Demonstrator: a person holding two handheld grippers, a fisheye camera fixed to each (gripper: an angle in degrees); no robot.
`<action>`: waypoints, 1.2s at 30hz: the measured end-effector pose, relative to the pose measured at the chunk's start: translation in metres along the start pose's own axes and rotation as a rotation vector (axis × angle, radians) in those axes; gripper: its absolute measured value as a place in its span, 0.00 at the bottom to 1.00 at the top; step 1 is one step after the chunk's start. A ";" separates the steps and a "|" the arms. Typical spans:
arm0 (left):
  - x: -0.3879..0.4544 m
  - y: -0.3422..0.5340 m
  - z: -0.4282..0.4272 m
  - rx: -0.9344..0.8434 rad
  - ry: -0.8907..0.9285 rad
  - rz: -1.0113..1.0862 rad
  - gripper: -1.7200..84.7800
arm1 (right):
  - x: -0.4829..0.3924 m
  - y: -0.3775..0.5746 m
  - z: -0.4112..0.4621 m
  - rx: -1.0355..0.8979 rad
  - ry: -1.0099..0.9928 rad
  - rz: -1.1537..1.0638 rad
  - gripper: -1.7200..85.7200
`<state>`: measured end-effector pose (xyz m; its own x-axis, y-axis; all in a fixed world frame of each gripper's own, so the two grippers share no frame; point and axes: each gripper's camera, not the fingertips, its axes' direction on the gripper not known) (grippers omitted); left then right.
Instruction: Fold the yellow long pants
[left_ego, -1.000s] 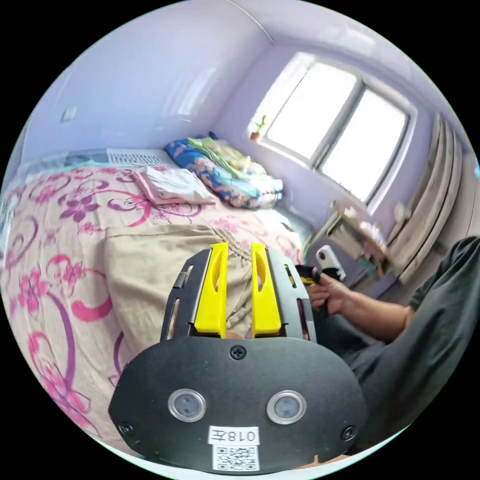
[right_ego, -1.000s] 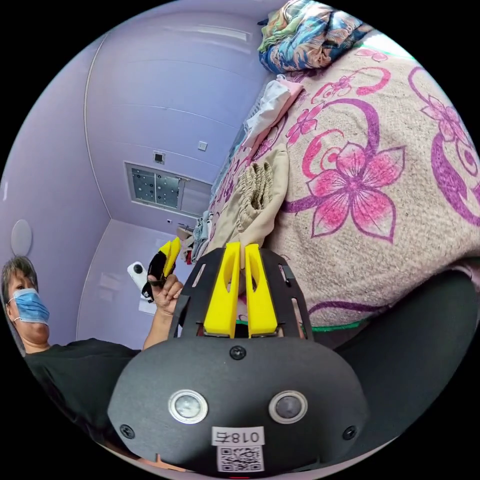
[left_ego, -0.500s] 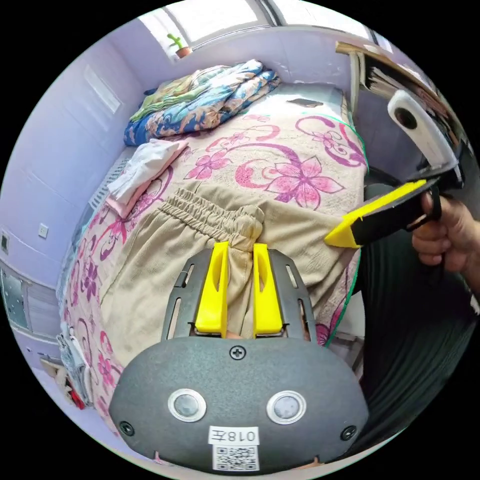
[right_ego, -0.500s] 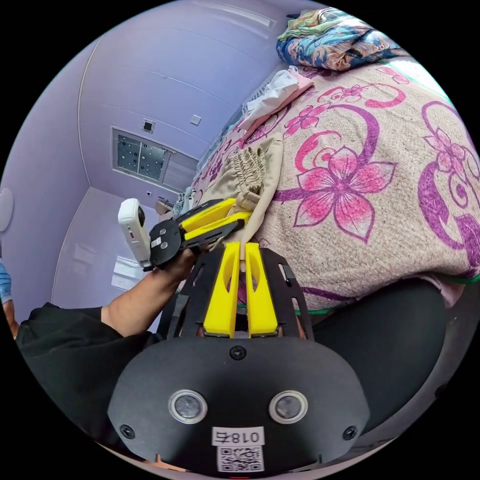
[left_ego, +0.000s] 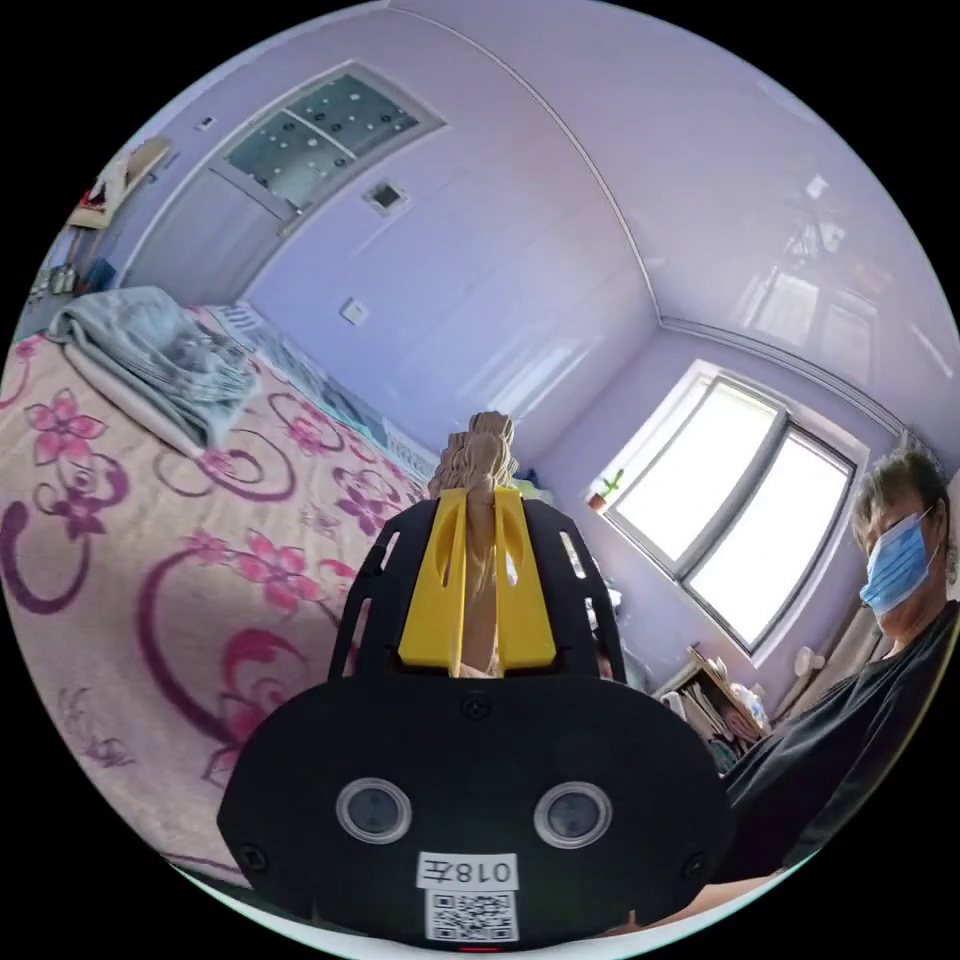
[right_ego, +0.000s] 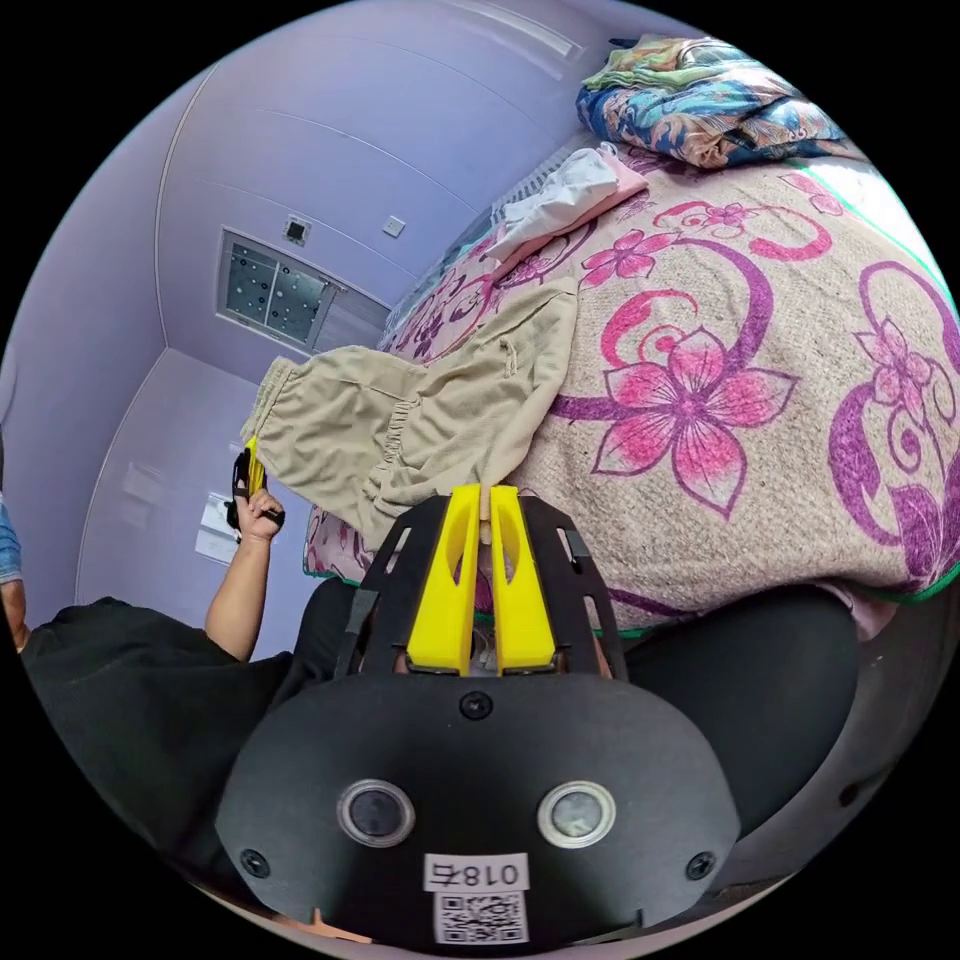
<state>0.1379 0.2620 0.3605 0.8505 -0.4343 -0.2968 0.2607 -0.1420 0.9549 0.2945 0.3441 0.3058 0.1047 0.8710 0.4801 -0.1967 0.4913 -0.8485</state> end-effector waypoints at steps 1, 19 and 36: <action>-0.042 0.000 -0.024 -0.048 -0.133 -0.047 0.08 | -0.001 0.001 0.002 -0.003 0.005 0.002 0.03; -0.247 0.108 -0.100 -0.070 -0.261 -0.384 0.08 | -0.068 -0.085 0.078 -0.130 0.308 -0.199 0.15; -0.186 0.099 -0.118 -0.080 -0.469 -0.006 0.07 | -0.163 -0.083 0.202 0.019 0.624 -0.519 0.03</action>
<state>0.0598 0.4341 0.5113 0.5557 -0.7909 -0.2564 0.3153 -0.0849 0.9452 0.0972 0.1606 0.3433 0.7105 0.3770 0.5941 0.0108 0.8384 -0.5449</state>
